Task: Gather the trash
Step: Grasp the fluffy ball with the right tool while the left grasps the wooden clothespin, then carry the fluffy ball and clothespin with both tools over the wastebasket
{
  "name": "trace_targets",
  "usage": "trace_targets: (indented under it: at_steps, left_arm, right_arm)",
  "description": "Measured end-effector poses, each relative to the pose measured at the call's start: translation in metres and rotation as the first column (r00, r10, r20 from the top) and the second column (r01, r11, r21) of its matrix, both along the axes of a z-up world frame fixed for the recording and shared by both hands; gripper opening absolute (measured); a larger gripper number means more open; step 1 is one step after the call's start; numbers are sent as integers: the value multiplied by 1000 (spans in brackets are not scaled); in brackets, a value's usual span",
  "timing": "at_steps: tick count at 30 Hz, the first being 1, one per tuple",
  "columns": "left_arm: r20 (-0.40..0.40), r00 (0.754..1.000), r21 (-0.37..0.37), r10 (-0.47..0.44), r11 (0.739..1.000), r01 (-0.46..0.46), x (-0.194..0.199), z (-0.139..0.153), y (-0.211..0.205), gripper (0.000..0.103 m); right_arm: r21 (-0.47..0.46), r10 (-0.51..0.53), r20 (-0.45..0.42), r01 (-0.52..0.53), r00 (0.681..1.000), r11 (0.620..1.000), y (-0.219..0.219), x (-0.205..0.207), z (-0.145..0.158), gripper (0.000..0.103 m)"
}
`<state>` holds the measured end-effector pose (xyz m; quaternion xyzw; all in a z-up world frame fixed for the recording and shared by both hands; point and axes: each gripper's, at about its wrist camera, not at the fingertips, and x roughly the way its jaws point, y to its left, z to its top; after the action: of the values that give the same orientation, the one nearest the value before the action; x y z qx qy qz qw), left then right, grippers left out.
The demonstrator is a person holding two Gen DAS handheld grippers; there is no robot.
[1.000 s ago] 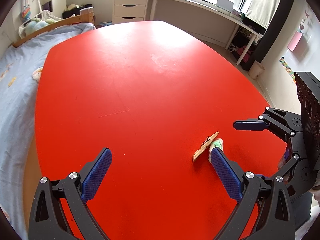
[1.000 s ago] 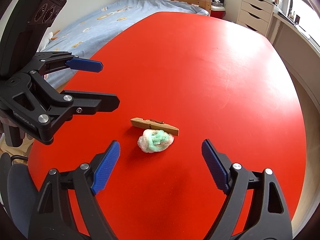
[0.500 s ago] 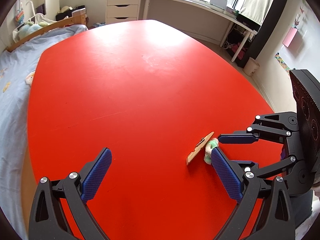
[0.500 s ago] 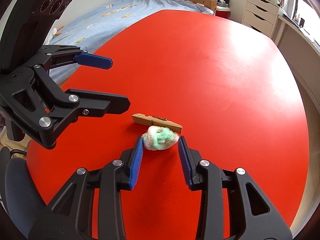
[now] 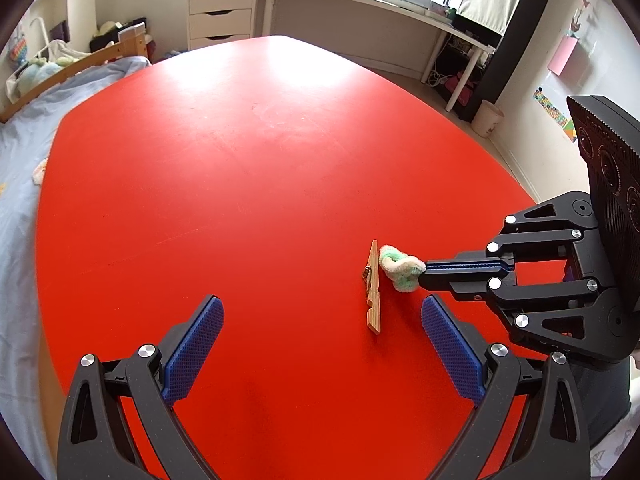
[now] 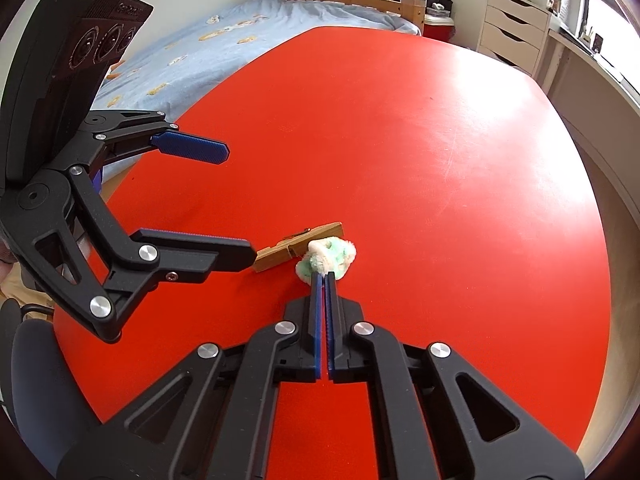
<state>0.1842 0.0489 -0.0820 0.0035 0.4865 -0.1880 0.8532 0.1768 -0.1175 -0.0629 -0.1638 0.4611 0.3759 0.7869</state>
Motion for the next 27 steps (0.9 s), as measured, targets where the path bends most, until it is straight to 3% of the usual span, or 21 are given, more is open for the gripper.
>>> trace_targets:
  at_steps: [6,9,14,17,19,21,27]
  left_arm:
    - [-6,999,21,-32,999,32,-3,-6,-13,93]
    - [-16,999,38,-35,999,36,-2,-10,-19,74]
    - [-21,999,55,-45,997,46,-2,-15,-28,56]
    - [-25,999,55,-46,997,47,0,-14,-30,35]
    - [-28,998,67,-48,996,50,0,-14,-32,15]
    - [-35,998,72,-45,996,47,0,-15,-33,8]
    - [-27,1000,77,2,997,0,-6,-12,-32,8]
  right_arm:
    - [6,-27,9,27,1000,1000,-7,4,3,0]
    - [8,-35,14,35,999,999,-9,5,4,0]
    - [7,-41,22,40,999,999,-12,7,7,0]
    - [8,-41,22,41,999,999,-14,8,7,0]
    - [8,-41,21,40,999,999,-15,8,7,0]
    - [10,-40,21,40,999,999,-15,9,8,0]
    - [17,-36,19,36,999,999,-17,8,11,0]
